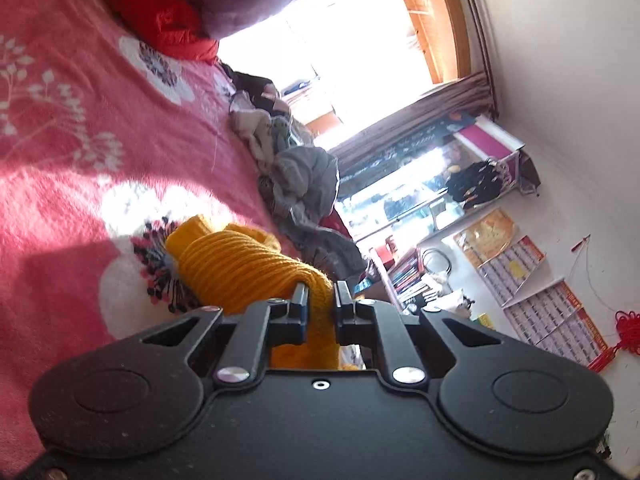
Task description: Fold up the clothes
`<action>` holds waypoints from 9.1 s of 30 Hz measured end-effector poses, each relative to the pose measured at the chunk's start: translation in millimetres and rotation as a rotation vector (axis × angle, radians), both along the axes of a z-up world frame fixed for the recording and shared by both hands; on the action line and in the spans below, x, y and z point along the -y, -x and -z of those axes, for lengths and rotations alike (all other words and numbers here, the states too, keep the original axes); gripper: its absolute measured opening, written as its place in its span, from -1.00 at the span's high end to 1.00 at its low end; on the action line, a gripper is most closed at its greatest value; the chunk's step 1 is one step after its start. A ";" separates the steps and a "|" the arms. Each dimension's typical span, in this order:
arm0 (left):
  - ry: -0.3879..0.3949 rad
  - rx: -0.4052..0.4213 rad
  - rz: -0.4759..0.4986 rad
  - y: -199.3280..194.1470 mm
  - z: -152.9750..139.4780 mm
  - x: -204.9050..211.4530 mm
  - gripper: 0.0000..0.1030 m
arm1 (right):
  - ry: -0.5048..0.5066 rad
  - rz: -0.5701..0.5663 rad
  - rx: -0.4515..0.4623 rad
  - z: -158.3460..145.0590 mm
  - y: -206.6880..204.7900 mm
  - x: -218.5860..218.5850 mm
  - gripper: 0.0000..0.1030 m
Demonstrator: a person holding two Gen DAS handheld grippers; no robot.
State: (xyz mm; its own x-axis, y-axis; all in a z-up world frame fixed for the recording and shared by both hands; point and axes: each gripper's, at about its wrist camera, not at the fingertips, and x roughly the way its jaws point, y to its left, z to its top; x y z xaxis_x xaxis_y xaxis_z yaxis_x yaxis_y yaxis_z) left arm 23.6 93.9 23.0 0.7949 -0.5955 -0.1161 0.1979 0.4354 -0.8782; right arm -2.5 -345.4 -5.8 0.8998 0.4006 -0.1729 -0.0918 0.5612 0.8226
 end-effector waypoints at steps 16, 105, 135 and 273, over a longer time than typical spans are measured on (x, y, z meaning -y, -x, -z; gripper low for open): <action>0.014 0.268 -0.179 60.2 -134.0 -58.5 0.83 | -0.030 -0.156 0.161 -120.3 -8.3 -39.9 0.63; -0.559 -0.362 -0.144 52.0 49.3 -81.1 0.05 | 0.417 -0.159 -0.341 62.1 -17.1 -111.7 0.20; -0.141 -0.422 -0.404 -54.0 85.2 -143.4 0.21 | 0.129 -0.060 -0.291 82.3 -49.7 -49.5 -0.20; -0.460 -0.300 -0.270 -64.5 34.0 -31.6 0.01 | 0.256 -0.217 -0.200 51.7 -156.0 -56.1 -0.34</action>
State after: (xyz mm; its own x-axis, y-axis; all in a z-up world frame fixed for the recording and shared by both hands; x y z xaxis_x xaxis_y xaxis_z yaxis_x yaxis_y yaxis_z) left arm 88.2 125.5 -10.9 0.8037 -0.2133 -0.5555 -0.1986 0.7838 -0.5884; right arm 153.6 -289.3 -57.5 0.7372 0.4995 -0.4550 -0.0834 0.7355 0.6724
